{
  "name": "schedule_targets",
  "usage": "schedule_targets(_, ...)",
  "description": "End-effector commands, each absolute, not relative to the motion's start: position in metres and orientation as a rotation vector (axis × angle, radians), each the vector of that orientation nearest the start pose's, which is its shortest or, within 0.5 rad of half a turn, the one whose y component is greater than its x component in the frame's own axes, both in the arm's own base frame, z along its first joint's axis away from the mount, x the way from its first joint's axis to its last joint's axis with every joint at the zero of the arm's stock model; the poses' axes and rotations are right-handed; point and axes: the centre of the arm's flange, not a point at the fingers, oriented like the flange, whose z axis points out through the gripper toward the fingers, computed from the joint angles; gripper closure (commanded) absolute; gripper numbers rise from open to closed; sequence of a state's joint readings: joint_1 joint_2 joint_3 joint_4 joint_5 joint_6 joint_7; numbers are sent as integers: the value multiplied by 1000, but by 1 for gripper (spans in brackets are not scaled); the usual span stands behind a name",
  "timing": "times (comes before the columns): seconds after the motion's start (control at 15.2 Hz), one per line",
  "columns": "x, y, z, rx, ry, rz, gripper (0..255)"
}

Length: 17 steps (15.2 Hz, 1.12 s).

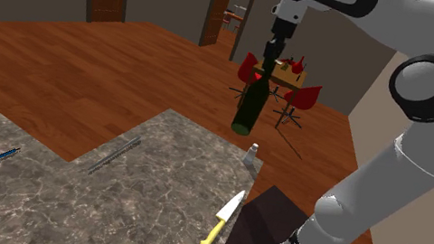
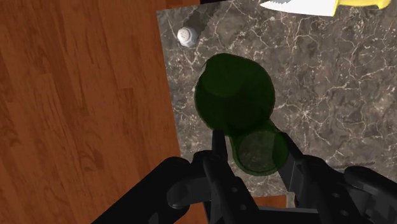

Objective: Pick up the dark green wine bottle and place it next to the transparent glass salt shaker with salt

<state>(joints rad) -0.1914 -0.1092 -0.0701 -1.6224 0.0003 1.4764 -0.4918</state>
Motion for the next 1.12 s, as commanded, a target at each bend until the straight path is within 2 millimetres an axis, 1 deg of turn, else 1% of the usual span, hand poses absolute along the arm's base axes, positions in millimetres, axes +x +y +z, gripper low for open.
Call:
schedule_targets(0.0,492,-152,646,-3100,-361,48,255)
schedule_targets(1.06,492,-152,561,-3100,-361,48,255)
